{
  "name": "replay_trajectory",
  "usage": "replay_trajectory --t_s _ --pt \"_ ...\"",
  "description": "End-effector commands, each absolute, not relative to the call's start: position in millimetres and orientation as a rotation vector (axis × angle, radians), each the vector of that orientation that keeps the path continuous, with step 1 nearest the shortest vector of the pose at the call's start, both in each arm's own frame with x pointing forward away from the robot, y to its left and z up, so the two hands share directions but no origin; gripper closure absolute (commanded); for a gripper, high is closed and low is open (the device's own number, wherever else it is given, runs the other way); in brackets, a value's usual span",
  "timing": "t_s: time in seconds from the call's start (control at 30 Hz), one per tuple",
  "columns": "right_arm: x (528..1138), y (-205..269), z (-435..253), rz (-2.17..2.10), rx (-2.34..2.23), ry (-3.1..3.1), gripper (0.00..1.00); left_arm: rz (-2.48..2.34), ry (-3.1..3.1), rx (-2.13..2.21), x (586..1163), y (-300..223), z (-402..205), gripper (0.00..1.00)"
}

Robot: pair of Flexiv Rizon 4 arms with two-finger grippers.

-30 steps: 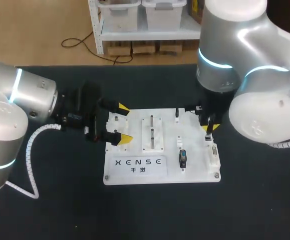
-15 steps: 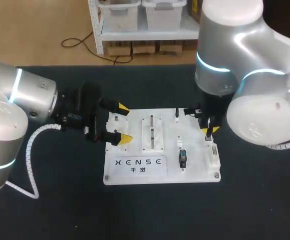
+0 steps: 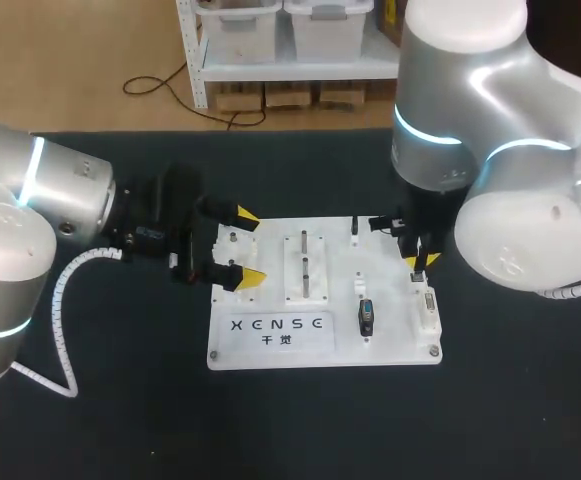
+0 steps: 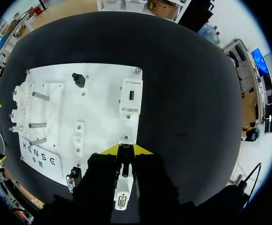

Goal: Insert the Ethernet cable into its matching sockets.

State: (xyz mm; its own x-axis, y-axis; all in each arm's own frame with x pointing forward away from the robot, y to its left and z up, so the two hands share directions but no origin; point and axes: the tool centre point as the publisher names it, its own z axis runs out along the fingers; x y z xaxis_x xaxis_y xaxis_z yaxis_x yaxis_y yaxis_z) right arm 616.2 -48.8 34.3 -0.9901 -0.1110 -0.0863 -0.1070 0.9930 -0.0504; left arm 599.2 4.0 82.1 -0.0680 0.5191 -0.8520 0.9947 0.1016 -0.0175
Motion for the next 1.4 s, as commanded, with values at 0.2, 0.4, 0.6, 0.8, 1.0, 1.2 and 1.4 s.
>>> replay_trajectory --t_s 0.2,0.4,0.6,0.8,1.0,1.2,1.4 --pt "618.2 -47.3 28.3 -0.050 -0.176 3.043 1.00 -0.860 1.672 1.498 598.5 4.9 80.4 0.00" --pt "618.5 -47.2 28.6 -0.052 -0.181 3.041 1.00 -0.860 1.672 1.498 598.5 4.9 80.4 0.00" --pt "619.4 -47.3 31.0 -0.052 -0.187 3.033 1.00 -0.860 1.672 1.498 598.5 4.9 80.4 0.00" --pt "620.7 -47.1 33.1 -0.054 -0.198 3.016 1.00 -0.860 1.672 1.498 598.5 4.9 80.4 0.00" --pt "620.2 -46.6 33.0 -0.052 -0.203 3.019 1.00 -0.860 1.672 1.498 598.5 4.9 80.4 0.00" --pt "618.3 -49.6 29.7 -0.059 -0.194 3.033 1.00 -0.860 1.672 1.498 598.5 4.9 80.4 0.00" --pt "615.2 -52.3 28.0 -0.061 -0.183 3.054 1.00 -0.860 1.672 1.498 598.5 4.9 80.4 0.00"
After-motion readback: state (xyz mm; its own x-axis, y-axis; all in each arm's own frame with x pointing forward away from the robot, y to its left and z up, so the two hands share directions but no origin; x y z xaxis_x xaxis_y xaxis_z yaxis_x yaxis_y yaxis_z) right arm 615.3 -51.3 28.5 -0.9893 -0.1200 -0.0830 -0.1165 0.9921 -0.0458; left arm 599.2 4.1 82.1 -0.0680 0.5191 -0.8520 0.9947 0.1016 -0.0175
